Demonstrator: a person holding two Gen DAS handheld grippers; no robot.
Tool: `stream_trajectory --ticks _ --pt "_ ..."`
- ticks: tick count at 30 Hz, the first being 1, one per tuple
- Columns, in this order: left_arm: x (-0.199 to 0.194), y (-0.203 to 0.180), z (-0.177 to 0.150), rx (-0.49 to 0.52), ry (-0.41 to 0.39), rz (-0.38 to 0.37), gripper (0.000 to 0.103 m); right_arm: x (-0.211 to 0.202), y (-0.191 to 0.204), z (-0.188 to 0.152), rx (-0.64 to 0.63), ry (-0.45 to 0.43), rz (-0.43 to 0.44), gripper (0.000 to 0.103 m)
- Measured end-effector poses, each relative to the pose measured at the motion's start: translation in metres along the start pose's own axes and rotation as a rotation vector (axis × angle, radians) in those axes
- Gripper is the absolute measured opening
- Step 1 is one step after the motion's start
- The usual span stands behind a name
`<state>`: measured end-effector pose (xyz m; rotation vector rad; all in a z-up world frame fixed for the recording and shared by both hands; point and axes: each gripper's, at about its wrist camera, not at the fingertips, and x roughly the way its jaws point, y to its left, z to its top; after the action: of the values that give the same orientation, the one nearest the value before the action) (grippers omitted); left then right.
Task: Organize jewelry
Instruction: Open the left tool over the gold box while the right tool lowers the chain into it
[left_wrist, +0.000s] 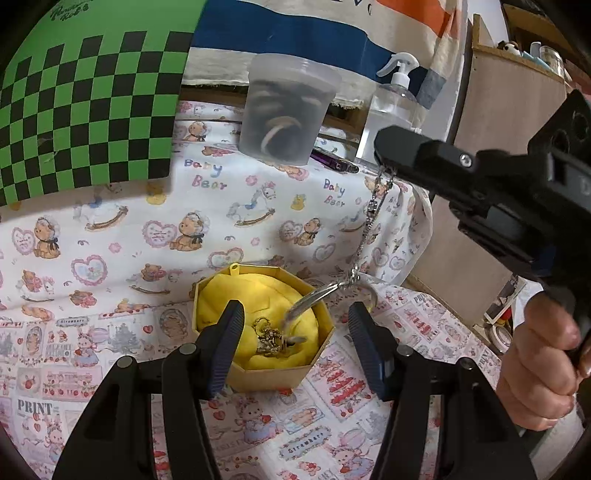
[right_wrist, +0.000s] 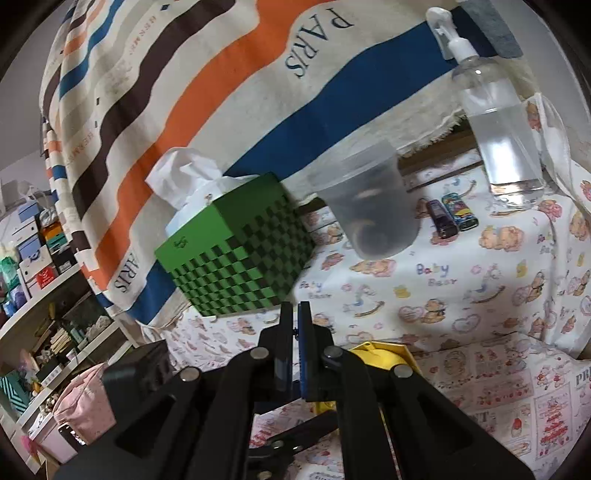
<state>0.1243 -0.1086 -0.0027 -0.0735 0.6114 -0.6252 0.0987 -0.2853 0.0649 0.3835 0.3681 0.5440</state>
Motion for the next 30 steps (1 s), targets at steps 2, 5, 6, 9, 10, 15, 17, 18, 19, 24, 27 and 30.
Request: stream_trajectory --ticks 2,5,6,9,10,15,17,18,19,24,27,30 --pt "0.001 -0.001 -0.001 0.011 0.0 0.008 0.055 -0.001 0.002 0.0 0.007 0.001 0.025 0.001" --pt "0.003 -0.004 -0.003 0.032 0.002 0.024 0.032 -0.004 0.005 0.002 0.01 -0.003 0.051 0.001" --pt "0.006 -0.005 -0.003 0.048 0.023 0.031 0.026 -0.005 0.008 0.002 -0.003 -0.009 0.035 0.001" --pt "0.006 -0.001 -0.004 0.061 0.024 0.081 0.026 -0.001 0.011 -0.001 -0.052 0.001 -0.026 0.001" --pt "0.005 0.003 -0.004 0.043 0.022 0.084 0.026 0.003 0.007 -0.003 -0.049 0.011 -0.048 0.001" --pt "0.001 0.015 -0.002 -0.011 0.003 0.081 0.026 0.009 -0.014 -0.007 -0.02 0.079 -0.157 0.002" --pt "-0.001 0.016 -0.001 -0.013 -0.005 0.094 0.026 0.003 -0.02 -0.003 -0.011 0.084 -0.171 0.002" --pt "-0.003 0.016 0.0 -0.013 -0.009 0.103 0.026 -0.002 -0.022 -0.001 -0.009 0.081 -0.185 0.002" --pt "-0.006 0.015 0.002 -0.01 -0.016 0.108 0.026 -0.007 -0.025 -0.001 -0.009 0.074 -0.199 0.002" --pt "-0.029 0.018 0.005 -0.015 -0.01 0.184 0.026 -0.019 -0.035 -0.007 -0.008 0.105 -0.252 0.003" --pt "-0.046 0.023 0.0 -0.008 0.024 0.283 0.026 -0.021 -0.039 -0.017 -0.006 0.125 -0.272 0.009" --pt "-0.062 0.035 -0.011 -0.032 0.082 0.371 0.026 -0.015 -0.037 -0.027 -0.021 0.159 -0.281 0.011"
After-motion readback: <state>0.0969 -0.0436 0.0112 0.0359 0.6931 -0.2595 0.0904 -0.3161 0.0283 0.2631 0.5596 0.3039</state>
